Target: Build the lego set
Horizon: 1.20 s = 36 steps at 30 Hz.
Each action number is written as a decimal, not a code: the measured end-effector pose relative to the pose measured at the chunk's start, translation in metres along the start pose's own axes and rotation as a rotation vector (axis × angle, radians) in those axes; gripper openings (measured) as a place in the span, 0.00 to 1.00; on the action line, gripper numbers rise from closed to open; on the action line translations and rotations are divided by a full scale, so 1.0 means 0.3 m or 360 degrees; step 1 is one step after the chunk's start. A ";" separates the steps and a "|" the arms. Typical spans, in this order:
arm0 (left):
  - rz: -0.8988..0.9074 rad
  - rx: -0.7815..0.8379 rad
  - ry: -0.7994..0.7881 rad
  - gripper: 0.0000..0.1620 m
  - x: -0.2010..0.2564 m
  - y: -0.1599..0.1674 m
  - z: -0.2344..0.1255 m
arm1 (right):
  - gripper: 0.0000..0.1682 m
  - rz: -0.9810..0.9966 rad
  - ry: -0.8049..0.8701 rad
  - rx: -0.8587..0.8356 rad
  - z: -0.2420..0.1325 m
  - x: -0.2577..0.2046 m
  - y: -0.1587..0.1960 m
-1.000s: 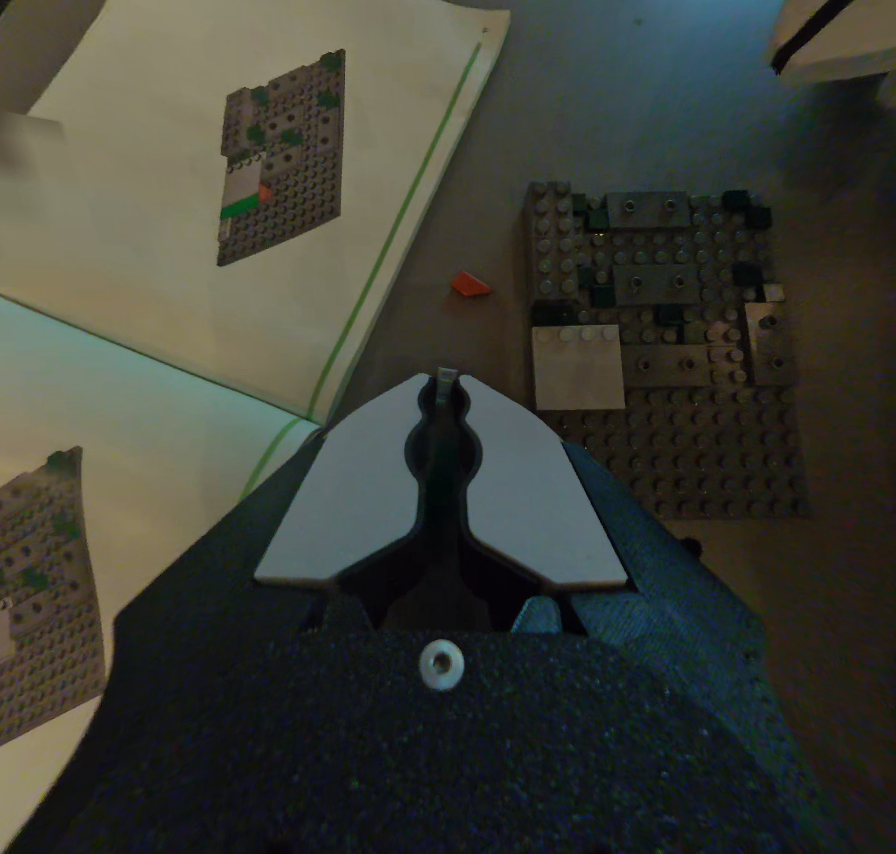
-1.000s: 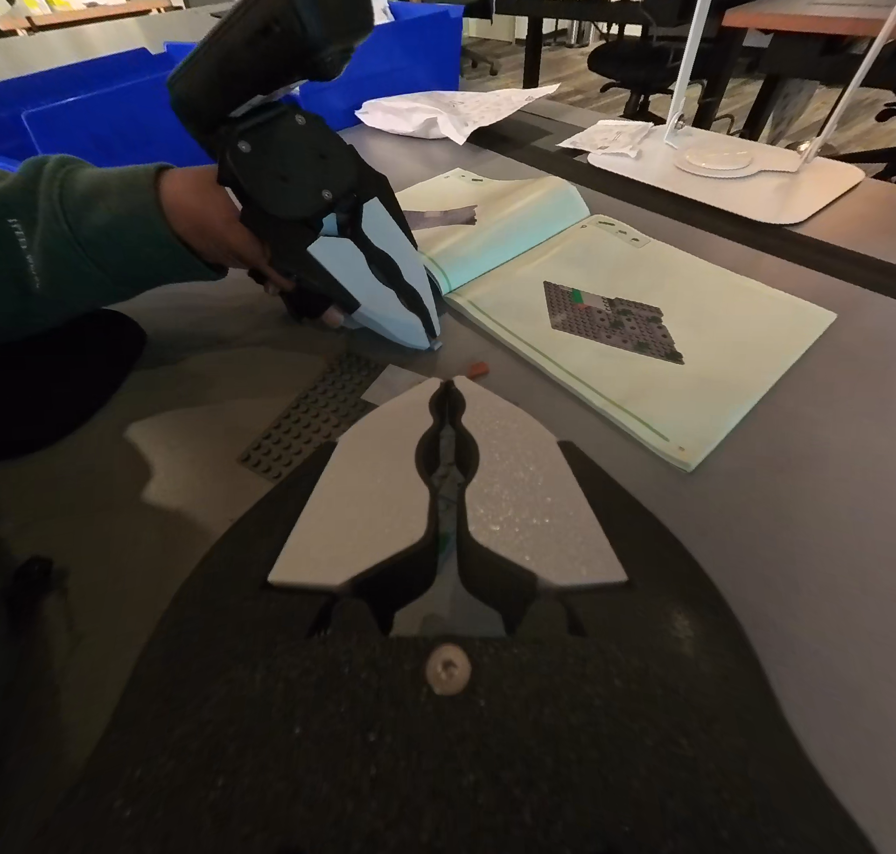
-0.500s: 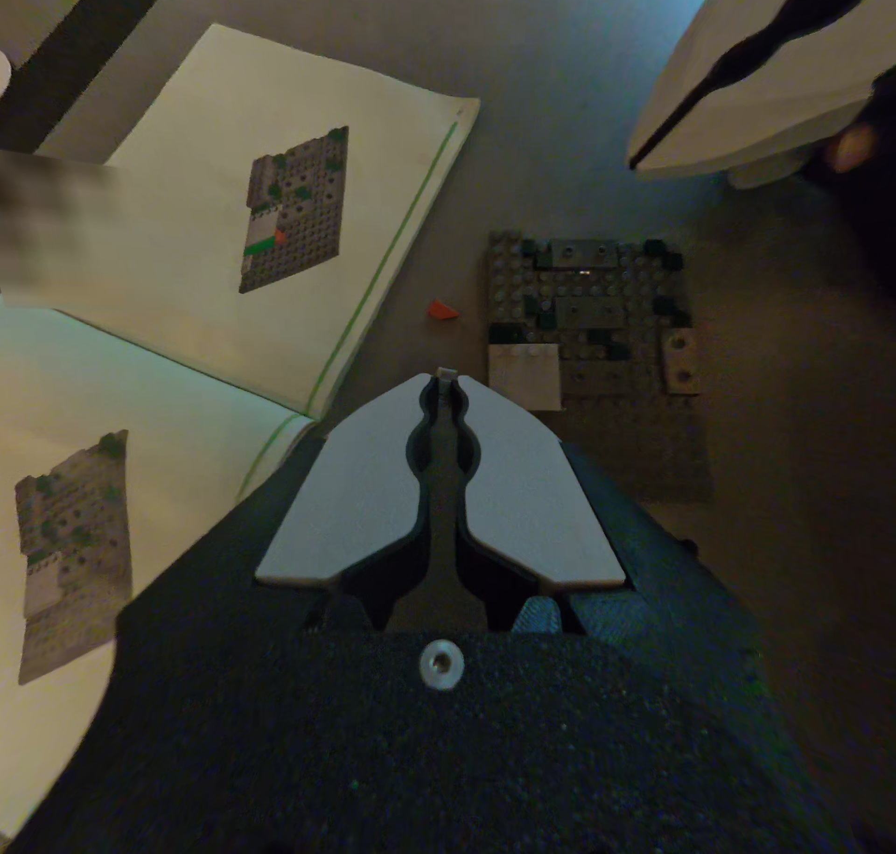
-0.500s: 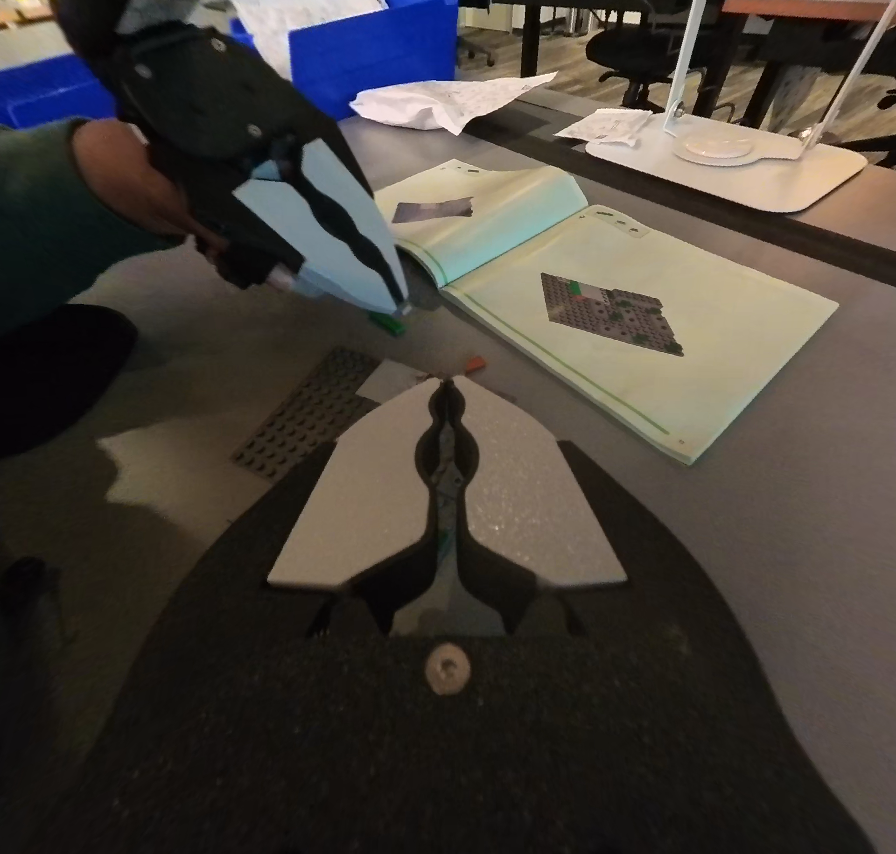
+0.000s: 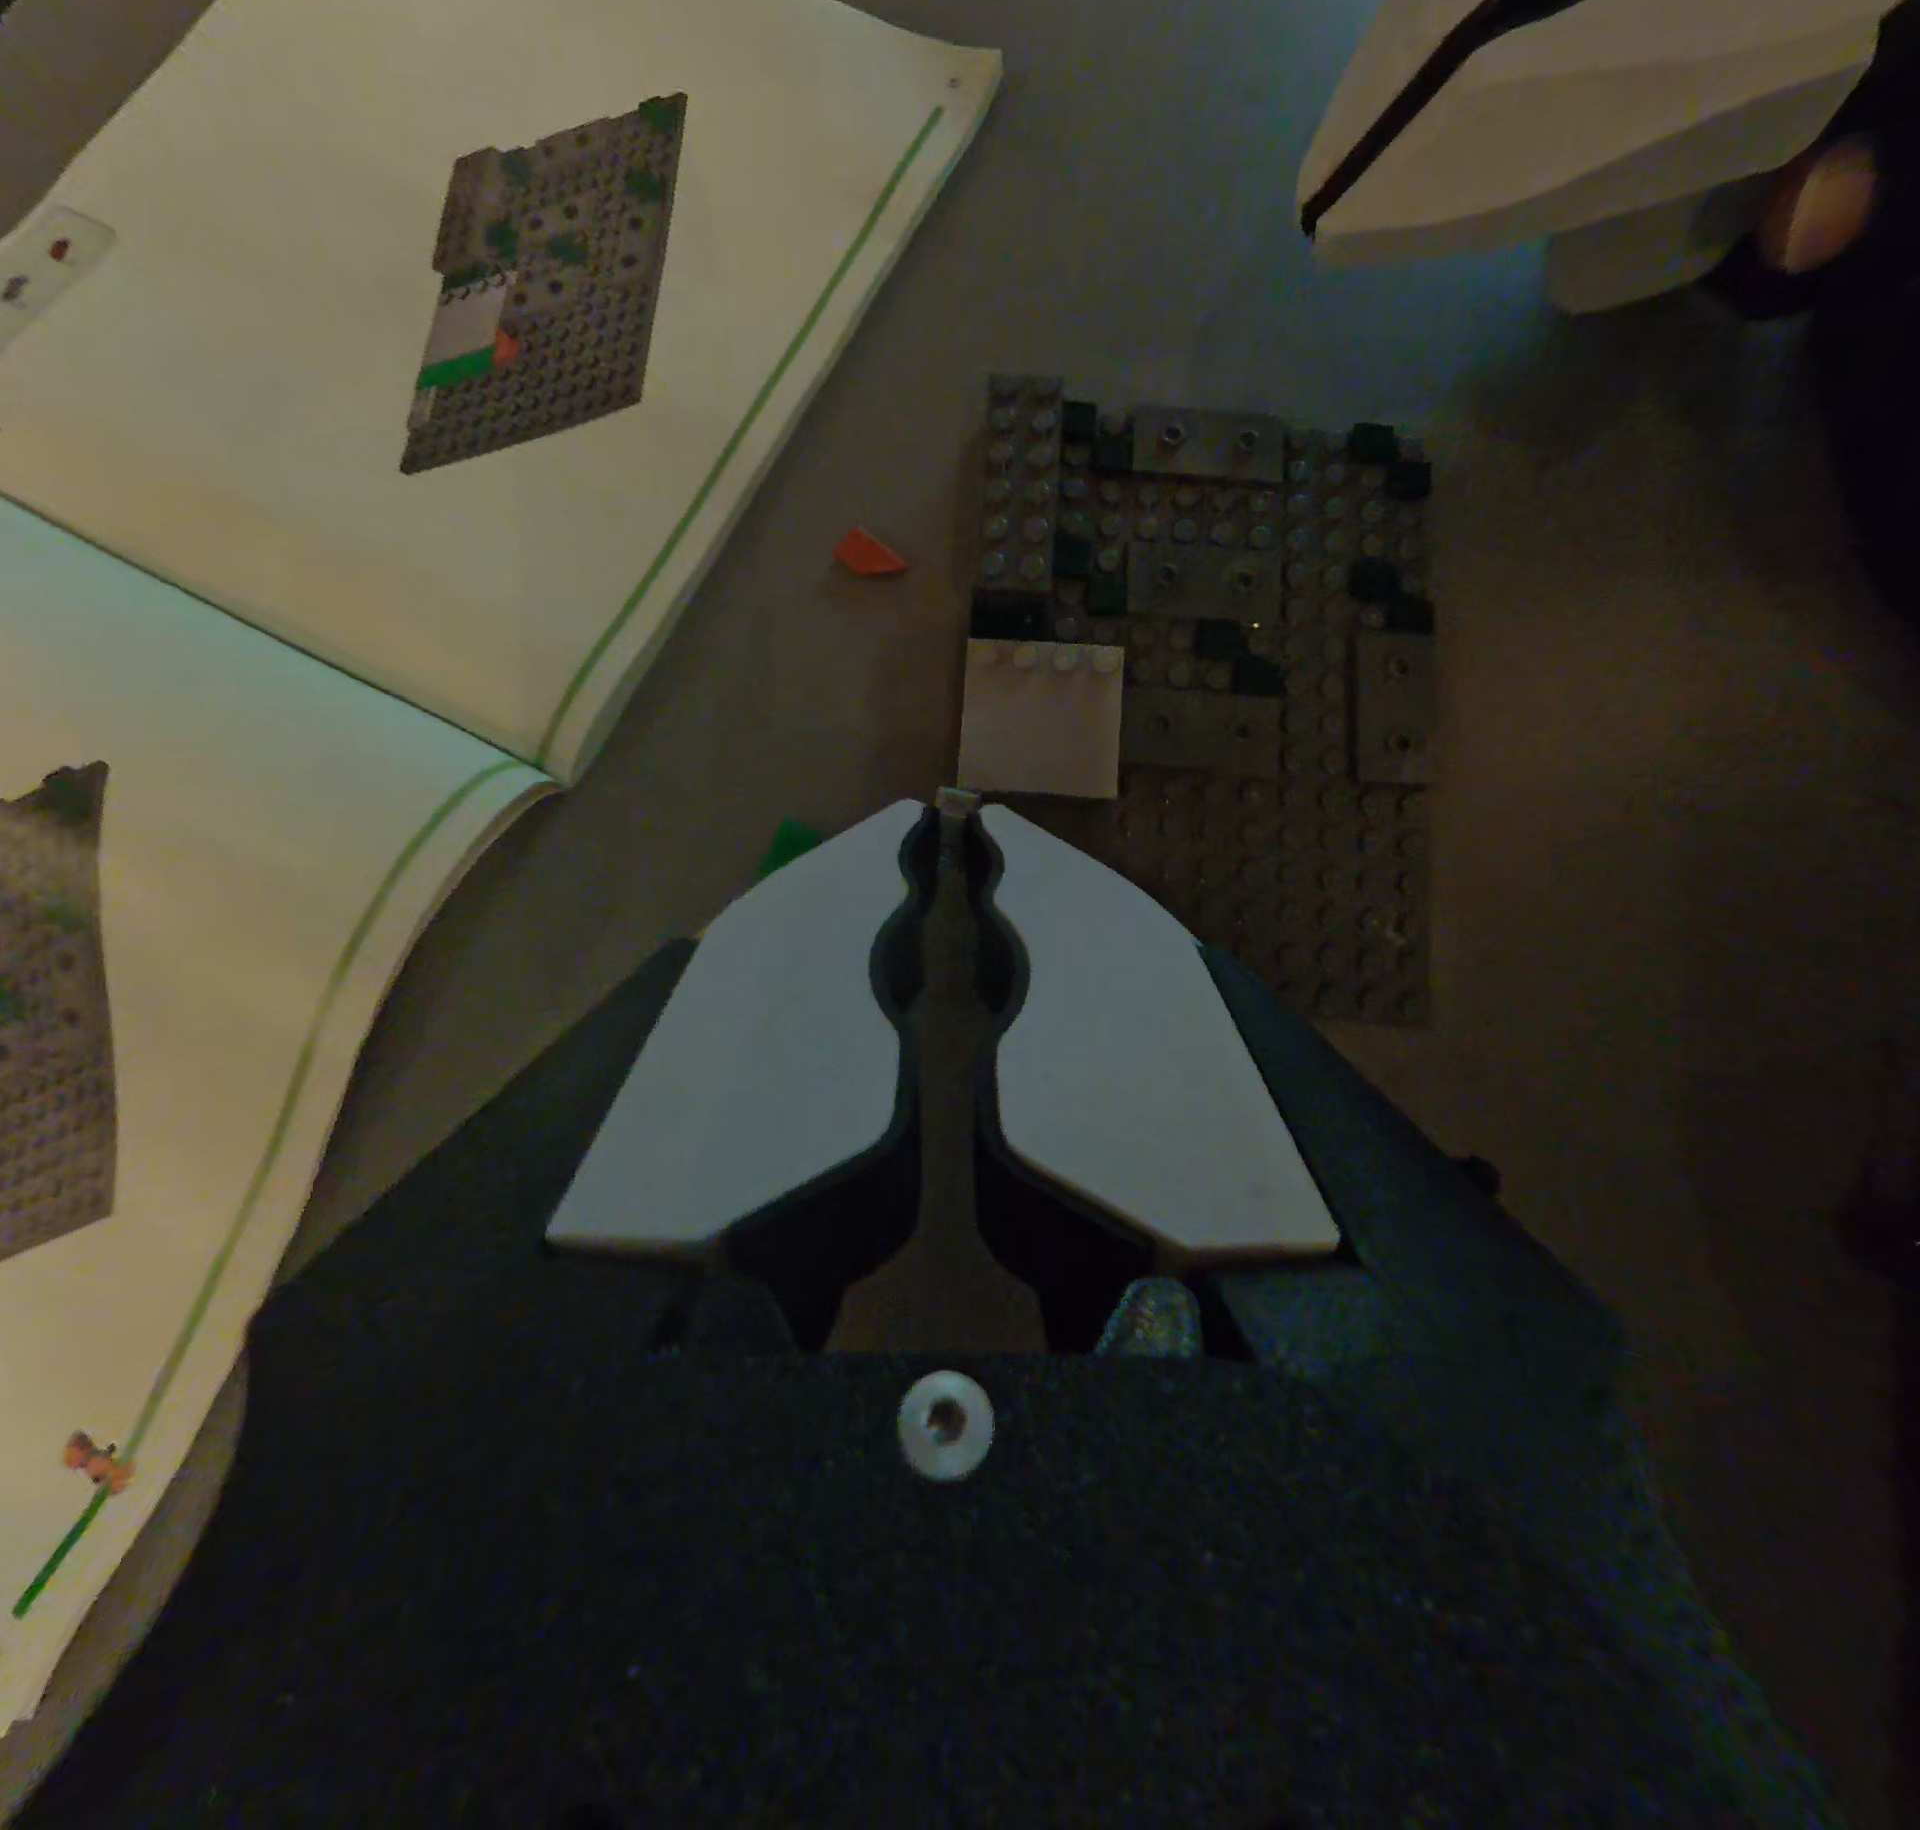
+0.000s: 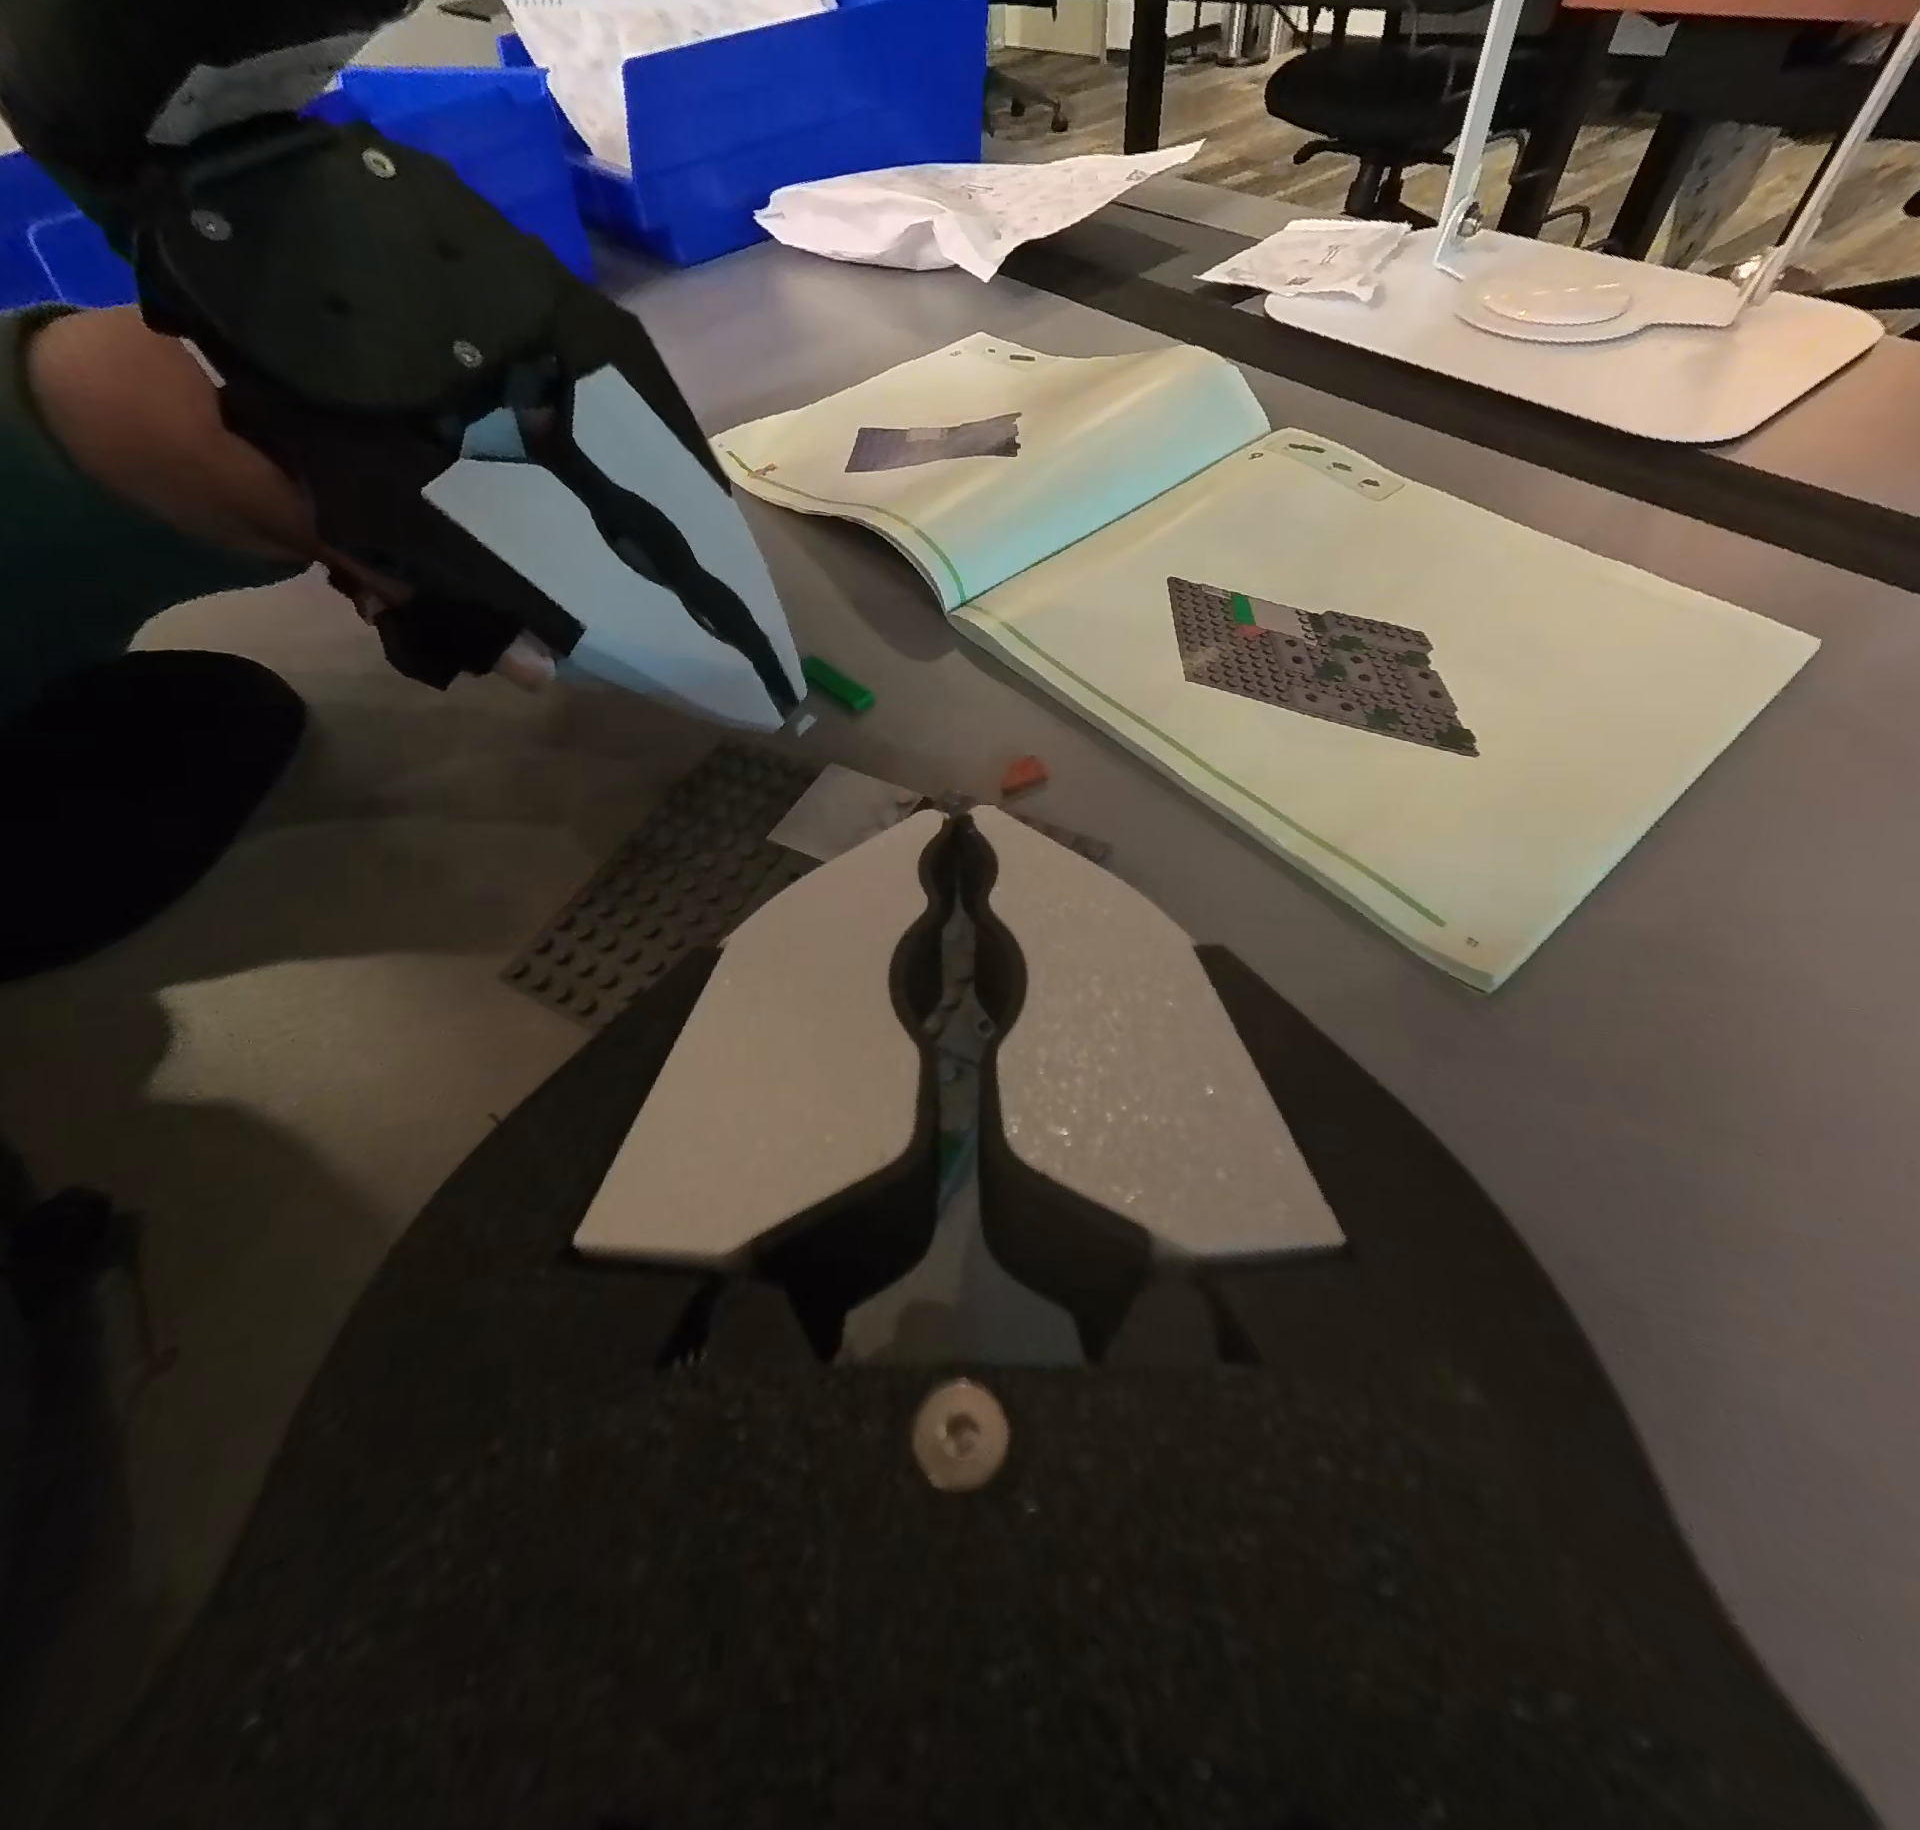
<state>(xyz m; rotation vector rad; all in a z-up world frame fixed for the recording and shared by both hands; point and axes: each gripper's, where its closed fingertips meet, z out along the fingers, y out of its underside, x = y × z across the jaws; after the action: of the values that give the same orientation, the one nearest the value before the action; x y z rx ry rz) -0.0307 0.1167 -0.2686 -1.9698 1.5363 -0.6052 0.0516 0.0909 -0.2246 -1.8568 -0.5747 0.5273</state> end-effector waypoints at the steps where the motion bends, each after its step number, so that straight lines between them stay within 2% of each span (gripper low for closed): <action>1: -0.0003 0.0001 0.0001 0.03 0.000 0.002 0.000 | 0.00 0.0000 -0.0001 -0.0002 0.001 0.000 0.001; 7: -0.0010 -0.0018 -0.0034 0.03 -0.018 0.020 -0.003 | 0.00 0.0000 -0.0012 -0.0011 0.004 -0.005 0.005; 19: -0.0080 -0.0143 -0.0147 0.04 -0.086 0.126 -0.042 | 0.00 0.0008 -0.0041 -0.0021 0.010 -0.016 0.010; 23: -0.0065 -0.0179 -0.0115 0.11 -0.080 0.136 -0.046 | 0.00 0.0007 -0.0042 -0.0024 0.011 -0.017 0.011; 25: -0.0063 -0.0153 -0.0112 0.15 -0.084 0.123 -0.057 | 0.00 0.0009 -0.0041 -0.0021 0.010 -0.016 0.010; 29: -0.0057 -0.0036 -0.0055 0.13 -0.102 0.055 -0.075 | 0.00 0.0007 -0.0051 -0.0026 0.013 -0.020 0.012; 36: 0.0083 -0.0178 0.0092 0.11 -0.120 0.066 -0.004 | 0.00 0.0000 -0.0032 -0.0020 0.004 -0.011 0.009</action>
<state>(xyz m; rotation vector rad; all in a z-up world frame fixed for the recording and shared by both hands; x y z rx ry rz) -0.0544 0.1477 -0.2813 -2.0031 1.6847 -0.5707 0.0486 0.0889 -0.2274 -1.8654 -0.5925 0.5443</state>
